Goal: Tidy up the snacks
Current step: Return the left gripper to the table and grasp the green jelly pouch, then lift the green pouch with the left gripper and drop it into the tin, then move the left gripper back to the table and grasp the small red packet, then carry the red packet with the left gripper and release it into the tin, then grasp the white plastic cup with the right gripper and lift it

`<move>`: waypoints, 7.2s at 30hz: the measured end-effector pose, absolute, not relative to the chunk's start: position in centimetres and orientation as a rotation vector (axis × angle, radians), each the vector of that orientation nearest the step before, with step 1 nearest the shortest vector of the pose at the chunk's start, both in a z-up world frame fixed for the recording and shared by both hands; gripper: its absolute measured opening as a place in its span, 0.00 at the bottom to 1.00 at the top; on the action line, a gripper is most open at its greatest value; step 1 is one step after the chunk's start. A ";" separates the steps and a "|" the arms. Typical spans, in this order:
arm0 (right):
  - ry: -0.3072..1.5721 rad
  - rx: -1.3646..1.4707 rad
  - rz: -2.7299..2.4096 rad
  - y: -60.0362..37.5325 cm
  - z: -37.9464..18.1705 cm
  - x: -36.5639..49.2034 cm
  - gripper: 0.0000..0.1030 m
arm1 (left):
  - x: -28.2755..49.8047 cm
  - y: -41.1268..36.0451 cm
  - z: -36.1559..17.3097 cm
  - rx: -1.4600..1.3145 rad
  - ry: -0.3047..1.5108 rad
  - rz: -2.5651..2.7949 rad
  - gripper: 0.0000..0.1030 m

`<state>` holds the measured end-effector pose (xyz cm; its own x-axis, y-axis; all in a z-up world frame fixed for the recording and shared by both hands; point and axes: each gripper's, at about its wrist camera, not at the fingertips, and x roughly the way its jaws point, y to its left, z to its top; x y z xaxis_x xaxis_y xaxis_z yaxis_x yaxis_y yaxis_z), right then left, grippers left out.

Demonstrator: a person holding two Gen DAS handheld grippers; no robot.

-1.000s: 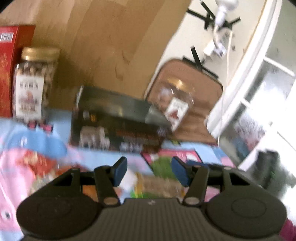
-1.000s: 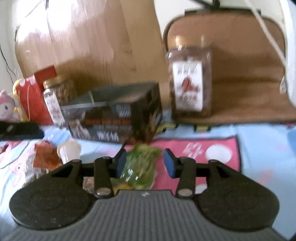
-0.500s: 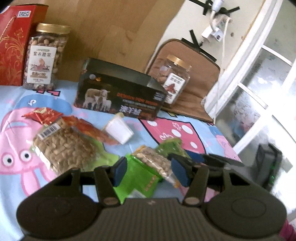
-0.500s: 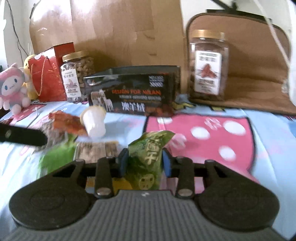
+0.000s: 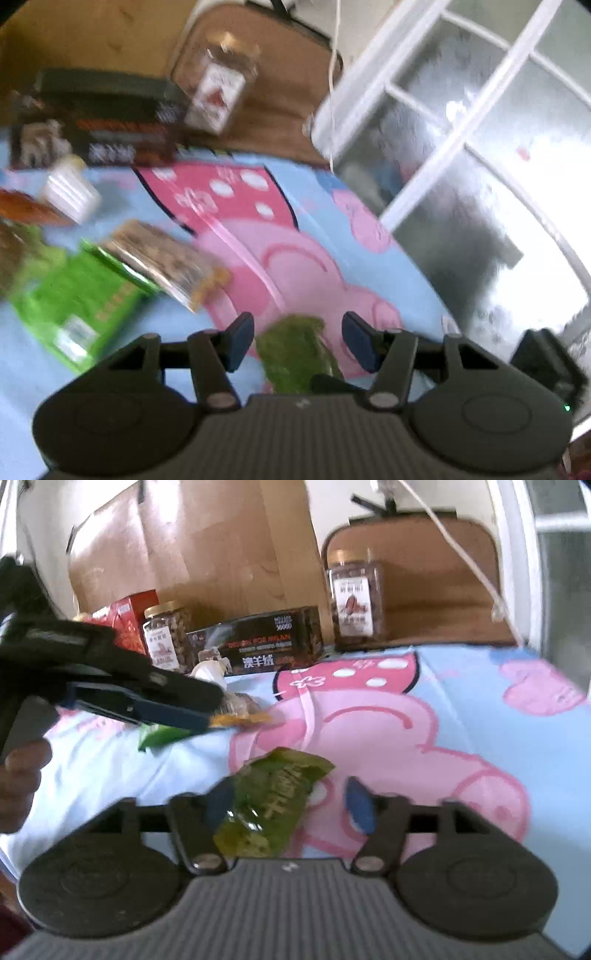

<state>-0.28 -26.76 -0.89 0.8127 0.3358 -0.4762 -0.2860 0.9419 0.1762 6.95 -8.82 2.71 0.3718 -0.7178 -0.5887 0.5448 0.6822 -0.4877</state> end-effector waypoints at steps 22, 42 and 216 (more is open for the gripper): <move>0.383 0.018 0.312 -22.6 -0.2 0.0 0.28 | 6.3 -7.9 2.6 -0.234 0.842 -0.754 0.49; 0.274 0.054 0.504 -19.9 6.4 18.5 0.24 | 21.8 -1.7 10.6 -0.314 0.603 -0.520 0.52; 0.534 -0.157 0.755 -13.2 -2.0 0.3 0.32 | 0.4 7.2 0.4 -0.413 0.761 -0.507 0.48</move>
<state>0.30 -13.25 -2.05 0.6027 0.6101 -0.5143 -0.6881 0.7238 0.0523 0.43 7.22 0.41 0.6160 -0.5704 -0.5433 0.2817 0.8036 -0.5243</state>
